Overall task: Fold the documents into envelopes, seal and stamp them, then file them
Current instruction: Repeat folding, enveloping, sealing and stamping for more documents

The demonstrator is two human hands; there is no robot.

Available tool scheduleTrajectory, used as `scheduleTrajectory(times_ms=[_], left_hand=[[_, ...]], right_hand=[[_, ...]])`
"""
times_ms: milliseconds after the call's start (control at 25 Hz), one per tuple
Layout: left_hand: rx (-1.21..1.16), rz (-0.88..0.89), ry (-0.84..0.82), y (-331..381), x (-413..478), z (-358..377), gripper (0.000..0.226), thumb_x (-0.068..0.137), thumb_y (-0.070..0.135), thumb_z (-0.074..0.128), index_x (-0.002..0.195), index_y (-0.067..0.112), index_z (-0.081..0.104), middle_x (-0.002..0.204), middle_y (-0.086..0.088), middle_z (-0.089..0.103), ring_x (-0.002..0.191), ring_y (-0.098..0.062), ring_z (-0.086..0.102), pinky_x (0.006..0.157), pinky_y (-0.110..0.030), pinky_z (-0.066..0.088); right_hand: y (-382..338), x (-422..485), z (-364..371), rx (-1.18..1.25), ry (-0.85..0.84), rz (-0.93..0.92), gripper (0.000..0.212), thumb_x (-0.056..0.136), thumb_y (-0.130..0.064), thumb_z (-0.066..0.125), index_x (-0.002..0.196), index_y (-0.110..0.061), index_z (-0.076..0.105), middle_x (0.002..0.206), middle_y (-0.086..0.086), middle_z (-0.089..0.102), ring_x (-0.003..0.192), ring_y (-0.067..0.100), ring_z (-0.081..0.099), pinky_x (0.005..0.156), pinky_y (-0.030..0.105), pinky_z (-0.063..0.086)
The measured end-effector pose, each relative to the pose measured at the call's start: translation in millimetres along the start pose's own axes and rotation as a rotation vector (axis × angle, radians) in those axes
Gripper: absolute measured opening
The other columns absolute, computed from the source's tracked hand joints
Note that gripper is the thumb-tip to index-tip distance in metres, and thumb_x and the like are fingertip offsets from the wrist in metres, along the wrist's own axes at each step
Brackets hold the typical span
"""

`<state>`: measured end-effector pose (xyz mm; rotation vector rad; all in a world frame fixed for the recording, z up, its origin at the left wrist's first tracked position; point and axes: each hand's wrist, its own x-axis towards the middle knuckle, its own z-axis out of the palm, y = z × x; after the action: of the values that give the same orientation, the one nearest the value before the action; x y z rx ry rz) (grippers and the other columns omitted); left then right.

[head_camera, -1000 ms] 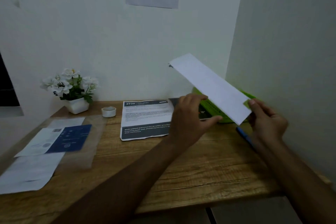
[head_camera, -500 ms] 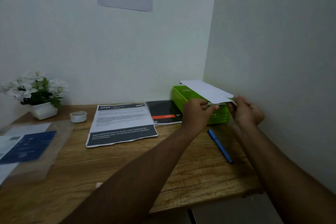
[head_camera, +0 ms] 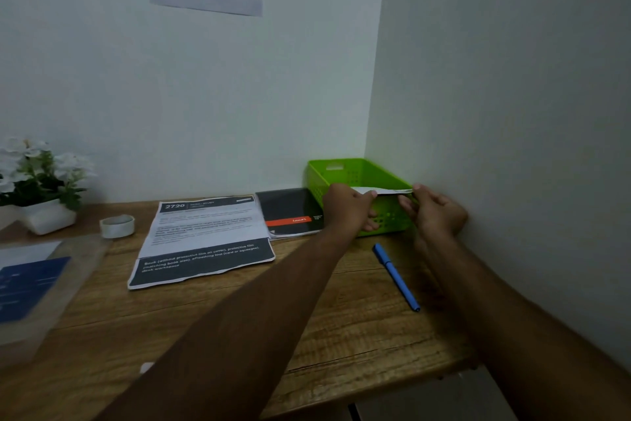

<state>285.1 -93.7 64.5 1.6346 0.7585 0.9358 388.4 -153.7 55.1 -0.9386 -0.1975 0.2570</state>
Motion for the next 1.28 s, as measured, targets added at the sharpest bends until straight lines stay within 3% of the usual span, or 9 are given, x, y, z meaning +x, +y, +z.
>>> scheduleTrajectory(times_ms=[440, 520, 600, 680, 880, 960, 1120, 1280], left_hand=[[0.114, 0.025, -0.022, -9.9, -3.7, -8.8, 0.037, 0.091, 0.025, 0.060, 0.063, 0.000, 0.060, 0.049, -0.007, 0.057, 0.025, -0.011, 0.049, 0.029, -0.014, 0.033], [0.174, 0.074, -0.020, -16.3, -9.2, -17.9, 0.036, 0.090, 0.023, 0.061, 0.066, -0.004, 0.064, 0.048, -0.004, 0.058, 0.026, -0.010, 0.048, 0.031, -0.017, 0.037], [0.223, 0.118, -0.009, -19.2, -14.5, -28.4, 0.034, 0.089, 0.021, 0.062, 0.068, -0.006, 0.067, 0.047, -0.002, 0.058, 0.026, -0.007, 0.046, 0.031, -0.018, 0.039], [0.262, 0.151, -0.004, -17.8, -20.4, -39.5, 0.033, 0.089, 0.021, 0.062, 0.067, -0.004, 0.068, 0.048, -0.002, 0.059, 0.025, -0.005, 0.044, 0.031, -0.017, 0.038], [0.547, 0.275, -0.008, -15.9, -39.2, -88.4, 0.030, 0.084, 0.022, 0.062, 0.062, 0.003, 0.070, 0.052, -0.005, 0.063, 0.036, -0.002, 0.049, 0.051, -0.026, 0.045], [0.647, 0.294, 0.027, -21.4, -45.4, -115.5, 0.023, 0.080, 0.020, 0.061, 0.061, 0.008, 0.068, 0.053, -0.003, 0.057, 0.056, -0.016, 0.061, 0.057, -0.030, 0.044], [0.750, 0.265, 0.080, -40.2, -57.5, -172.6, 0.015, 0.083, 0.022, 0.064, 0.084, 0.011, 0.074, 0.082, -0.005, 0.070, 0.080, -0.019, 0.064, 0.074, -0.033, 0.052], [0.831, 0.198, 0.101, -62.5, -71.2, -234.7, 0.023, 0.087, 0.027, 0.060, 0.106, 0.016, 0.069, 0.115, -0.001, 0.066, 0.105, -0.015, 0.056, 0.087, -0.027, 0.042]], right_hand=[[11.3, 3.2, -11.7, -0.268, -0.001, -0.088, 0.014, 0.085, -0.003, 0.068, 0.099, -0.004, 0.068, 0.067, 0.003, 0.061, 0.035, 0.000, 0.051, 0.036, 0.014, 0.043], [15.5, -2.0, -13.3, -0.335, -0.003, -0.167, 0.012, 0.083, -0.003, 0.070, 0.095, -0.002, 0.070, 0.074, 0.008, 0.066, 0.048, 0.008, 0.056, 0.043, 0.017, 0.049], [19.0, -10.9, -12.1, -0.440, -0.036, -0.289, 0.008, 0.081, -0.004, 0.071, 0.090, -0.004, 0.071, 0.083, 0.016, 0.069, 0.066, 0.021, 0.061, 0.065, 0.036, 0.058], [19.9, -27.0, -5.7, -0.522, -0.139, -0.427, 0.007, 0.080, -0.005, 0.072, 0.084, -0.010, 0.071, 0.083, 0.011, 0.070, 0.071, 0.024, 0.061, 0.072, 0.047, 0.054], [29.1, -83.9, 22.6, -0.544, -0.584, -0.451, 0.017, 0.080, -0.001, 0.072, 0.080, -0.018, 0.069, 0.075, 0.000, 0.067, 0.041, 0.000, 0.054, 0.042, 0.017, 0.042], [40.8, -103.9, 32.3, -0.614, -0.740, -0.434, 0.011, 0.083, 0.000, 0.069, 0.086, -0.011, 0.070, 0.076, 0.003, 0.067, 0.040, 0.001, 0.055, 0.040, 0.014, 0.040], [68.3, -137.8, 50.5, -0.809, -0.915, -0.430, 0.012, 0.085, -0.007, 0.067, 0.094, -0.013, 0.070, 0.088, 0.001, 0.069, 0.068, 0.006, 0.061, 0.062, 0.016, 0.047], [93.9, -162.3, 61.4, -1.102, -1.045, -0.472, 0.035, 0.085, -0.026, 0.068, 0.119, -0.017, 0.063, 0.121, 0.001, 0.063, 0.108, 0.012, 0.057, 0.094, 0.027, 0.044]])
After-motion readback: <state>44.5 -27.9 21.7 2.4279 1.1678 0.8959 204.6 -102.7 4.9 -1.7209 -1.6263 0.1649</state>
